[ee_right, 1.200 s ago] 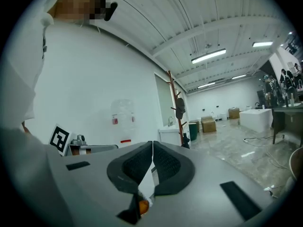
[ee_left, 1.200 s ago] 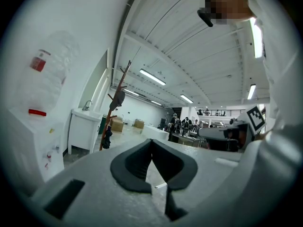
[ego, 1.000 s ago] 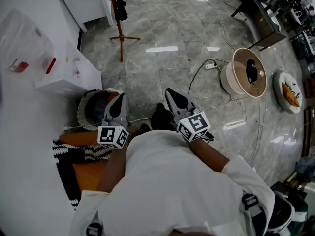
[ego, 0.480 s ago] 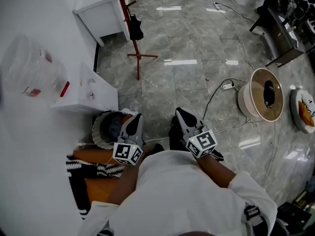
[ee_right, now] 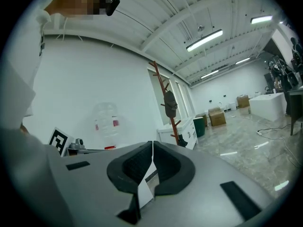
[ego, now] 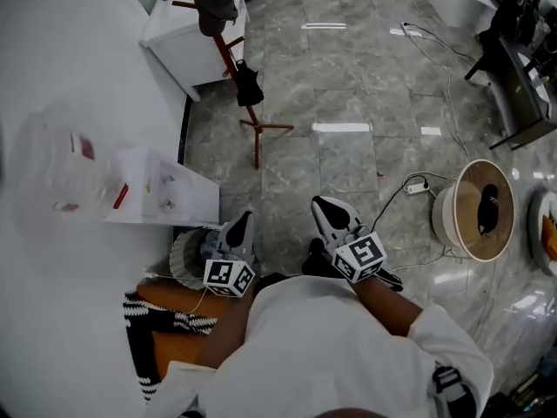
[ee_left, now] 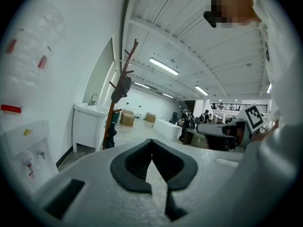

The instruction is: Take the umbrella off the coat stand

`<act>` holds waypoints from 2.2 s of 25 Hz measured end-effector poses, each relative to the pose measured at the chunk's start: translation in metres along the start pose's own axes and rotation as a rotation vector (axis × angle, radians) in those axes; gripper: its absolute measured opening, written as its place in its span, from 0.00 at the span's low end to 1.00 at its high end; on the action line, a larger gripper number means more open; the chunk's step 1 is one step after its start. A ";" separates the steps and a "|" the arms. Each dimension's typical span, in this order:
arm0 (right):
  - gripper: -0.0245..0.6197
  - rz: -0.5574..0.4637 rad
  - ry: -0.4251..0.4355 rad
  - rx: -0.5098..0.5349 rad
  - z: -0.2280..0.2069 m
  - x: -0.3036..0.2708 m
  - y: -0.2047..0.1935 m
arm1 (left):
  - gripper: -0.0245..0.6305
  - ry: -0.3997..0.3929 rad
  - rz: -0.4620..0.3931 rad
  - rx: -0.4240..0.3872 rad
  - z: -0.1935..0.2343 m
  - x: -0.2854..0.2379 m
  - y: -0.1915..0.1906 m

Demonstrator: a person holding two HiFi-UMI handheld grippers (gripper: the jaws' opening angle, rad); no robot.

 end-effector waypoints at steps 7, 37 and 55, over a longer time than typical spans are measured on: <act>0.06 0.015 0.063 -0.028 -0.046 -0.031 0.013 | 0.05 0.055 -0.029 0.014 -0.002 -0.041 0.021; 0.06 0.157 0.098 -0.028 -0.110 -0.319 0.057 | 0.05 0.038 -0.086 0.112 0.229 -0.210 0.070; 0.16 0.166 0.122 -0.006 -0.152 -0.460 0.074 | 0.05 0.027 -0.107 0.114 0.327 -0.267 0.073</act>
Point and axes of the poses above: the fingertips, and each gripper's own axes: x backward along the fingers, z to its left, y out of its top, the point moved 9 cm from there along x, backward along the fingers, and after that the axes turned 5 degrees about -x, right-handed, at the moved point
